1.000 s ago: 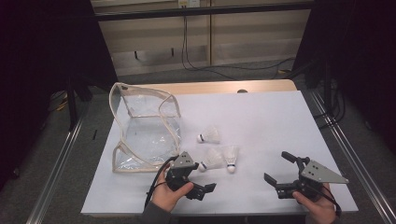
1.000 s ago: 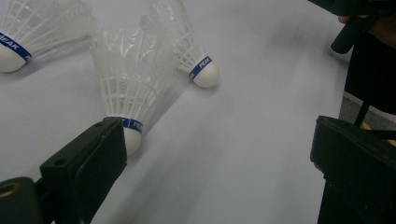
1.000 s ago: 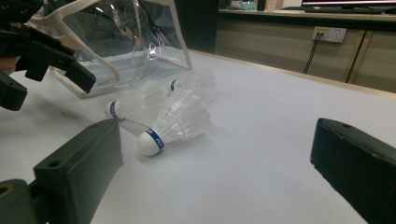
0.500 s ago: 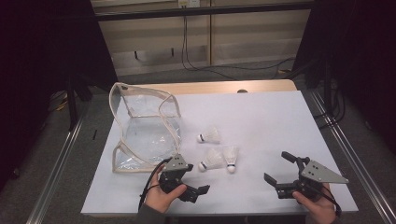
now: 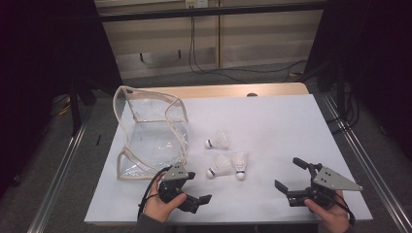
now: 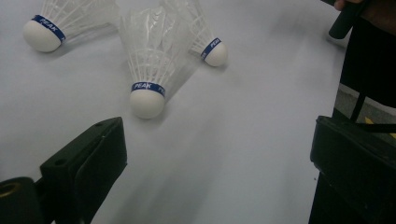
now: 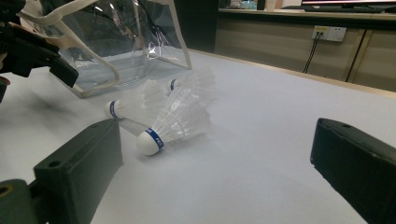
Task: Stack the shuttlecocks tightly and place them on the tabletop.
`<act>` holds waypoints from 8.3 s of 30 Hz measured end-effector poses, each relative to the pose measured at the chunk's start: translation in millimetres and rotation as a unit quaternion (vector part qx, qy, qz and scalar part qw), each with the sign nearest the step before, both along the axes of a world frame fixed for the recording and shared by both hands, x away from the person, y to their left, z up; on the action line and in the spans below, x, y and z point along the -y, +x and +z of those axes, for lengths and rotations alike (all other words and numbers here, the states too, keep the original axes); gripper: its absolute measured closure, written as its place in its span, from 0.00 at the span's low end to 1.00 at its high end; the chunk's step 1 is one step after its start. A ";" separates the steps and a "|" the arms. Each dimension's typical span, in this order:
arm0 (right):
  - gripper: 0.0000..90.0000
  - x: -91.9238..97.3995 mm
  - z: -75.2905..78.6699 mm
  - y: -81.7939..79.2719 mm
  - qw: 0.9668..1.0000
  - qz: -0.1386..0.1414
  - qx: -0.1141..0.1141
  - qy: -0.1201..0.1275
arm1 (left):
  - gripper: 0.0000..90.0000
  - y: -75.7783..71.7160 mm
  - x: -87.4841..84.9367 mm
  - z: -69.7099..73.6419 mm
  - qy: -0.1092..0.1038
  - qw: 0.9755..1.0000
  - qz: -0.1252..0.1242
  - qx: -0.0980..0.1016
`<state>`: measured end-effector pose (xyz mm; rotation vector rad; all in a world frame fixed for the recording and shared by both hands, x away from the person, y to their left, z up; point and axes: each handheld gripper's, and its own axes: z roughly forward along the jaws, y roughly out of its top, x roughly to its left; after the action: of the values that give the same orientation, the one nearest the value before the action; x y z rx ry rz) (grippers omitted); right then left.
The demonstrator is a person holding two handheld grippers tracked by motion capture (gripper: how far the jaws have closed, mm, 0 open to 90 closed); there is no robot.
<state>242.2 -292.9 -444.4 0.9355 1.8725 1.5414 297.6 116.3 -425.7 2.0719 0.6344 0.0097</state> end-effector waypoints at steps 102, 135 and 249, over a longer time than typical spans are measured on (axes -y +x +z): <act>0.02 -0.4 0.0 1.1 1.000 -0.002 -0.003 0.000 | 0.04 2.7 -95.5 0.8 -0.002 0.996 0.077 0.044; 0.02 0.2 1.6 13.7 1.000 -0.012 -0.012 -0.012 | 0.04 10.2 -104.7 -4.9 -0.004 0.995 0.089 0.054; 0.24 -87.3 2.4 102.5 0.979 0.122 -0.136 -0.095 | 0.03 15.4 -104.7 -5.0 -0.005 0.993 0.102 0.058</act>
<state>344.7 -205.7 -442.0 0.8919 2.3593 1.3908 313.0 221.0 -430.7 1.9726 0.7688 0.2416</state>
